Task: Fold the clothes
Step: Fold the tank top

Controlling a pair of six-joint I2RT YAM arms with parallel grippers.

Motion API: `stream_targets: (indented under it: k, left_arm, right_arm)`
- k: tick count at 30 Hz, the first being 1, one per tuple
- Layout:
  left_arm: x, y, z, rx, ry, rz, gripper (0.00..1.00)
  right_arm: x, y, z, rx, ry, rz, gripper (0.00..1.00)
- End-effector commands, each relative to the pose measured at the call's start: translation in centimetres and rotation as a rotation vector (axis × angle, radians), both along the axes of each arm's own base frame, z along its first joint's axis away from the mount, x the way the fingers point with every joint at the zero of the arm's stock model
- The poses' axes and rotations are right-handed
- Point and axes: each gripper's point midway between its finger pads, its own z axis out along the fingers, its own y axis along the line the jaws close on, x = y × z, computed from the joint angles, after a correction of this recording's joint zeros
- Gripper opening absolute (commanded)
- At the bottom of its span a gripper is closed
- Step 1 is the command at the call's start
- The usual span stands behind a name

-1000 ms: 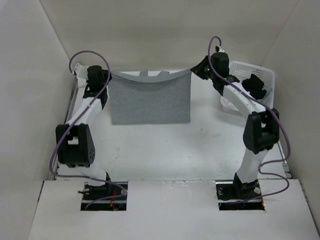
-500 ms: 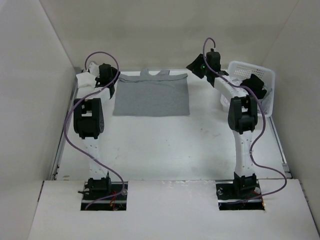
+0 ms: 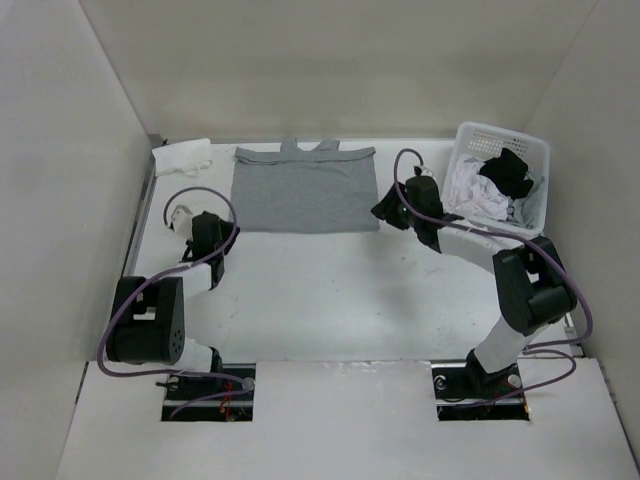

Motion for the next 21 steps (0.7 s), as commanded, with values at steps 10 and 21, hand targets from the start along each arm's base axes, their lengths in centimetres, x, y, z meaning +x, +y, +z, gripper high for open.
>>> stream_targets:
  k: [10,21]
  left_arm:
    - [-2.2,1.5,-6.5,-0.215,0.085,0.020,0.48]
    - [-1.1,1.0,-8.1,-0.272,0.077,0.019,0.28]
  right_arm:
    - [-2.6,-1.8,-6.7,0.053,0.105,-0.064,0.52]
    - [-1.2,-0.9,-8.4,0.070,0.138,-0.074,0.41]
